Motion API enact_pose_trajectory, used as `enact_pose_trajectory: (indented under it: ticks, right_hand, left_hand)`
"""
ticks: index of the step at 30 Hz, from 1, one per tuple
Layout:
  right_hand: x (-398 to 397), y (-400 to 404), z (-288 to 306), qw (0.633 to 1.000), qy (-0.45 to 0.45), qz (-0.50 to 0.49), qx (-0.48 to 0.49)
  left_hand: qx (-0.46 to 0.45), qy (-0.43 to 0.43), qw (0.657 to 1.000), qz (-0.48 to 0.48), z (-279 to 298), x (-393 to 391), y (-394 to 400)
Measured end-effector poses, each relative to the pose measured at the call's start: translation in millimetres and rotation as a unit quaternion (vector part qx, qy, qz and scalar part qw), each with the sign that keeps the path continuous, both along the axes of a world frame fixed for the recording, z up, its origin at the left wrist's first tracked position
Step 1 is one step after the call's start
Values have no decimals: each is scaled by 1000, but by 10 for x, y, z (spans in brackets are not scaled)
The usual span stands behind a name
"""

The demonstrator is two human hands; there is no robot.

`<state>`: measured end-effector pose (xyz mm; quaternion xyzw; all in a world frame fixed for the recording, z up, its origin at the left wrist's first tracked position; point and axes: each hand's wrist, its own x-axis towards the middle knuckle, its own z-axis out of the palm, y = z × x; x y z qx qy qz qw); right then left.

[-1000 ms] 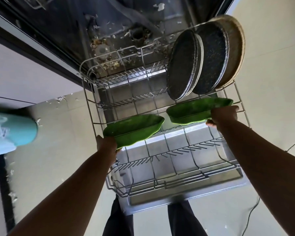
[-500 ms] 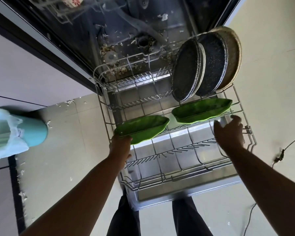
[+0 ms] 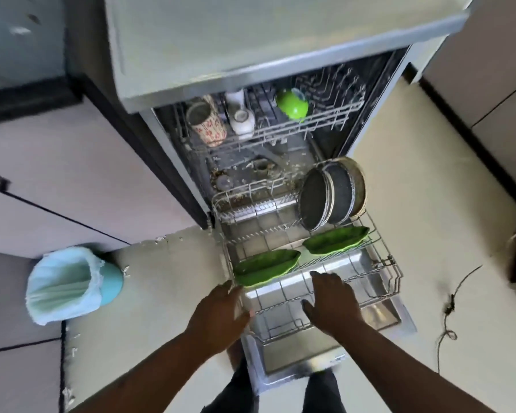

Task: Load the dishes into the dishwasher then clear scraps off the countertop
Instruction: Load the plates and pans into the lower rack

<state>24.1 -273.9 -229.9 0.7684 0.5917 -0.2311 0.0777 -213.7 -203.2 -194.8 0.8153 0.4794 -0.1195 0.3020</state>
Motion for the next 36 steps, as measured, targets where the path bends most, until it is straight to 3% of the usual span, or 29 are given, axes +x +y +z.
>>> enact_pose_trajectory:
  ticks: [5, 12, 21, 28, 36]
  right_hand:
    - [-459, -4, 720, 1000, -14, 2, 12]
    - [-872, -297, 1372, 995, -40, 85, 38]
    - [-1413, -497, 2385, 978, -51, 141, 145]
    - [-2256, -102, 2882, 959, -57, 199, 196]
    - [-3816, 796, 2985, 934, -49, 273, 225]
  left_hand:
    - [13, 37, 999, -11, 676, -209, -13]
    - [80, -2, 996, 39, 1363, -403, -422]
    - [158, -36, 982, 98, 2108, -958, -885]
    - [217, -23, 960, 176, 2404, -1856, -661]
    - [234, -2, 937, 261, 2636, -3412, -223]
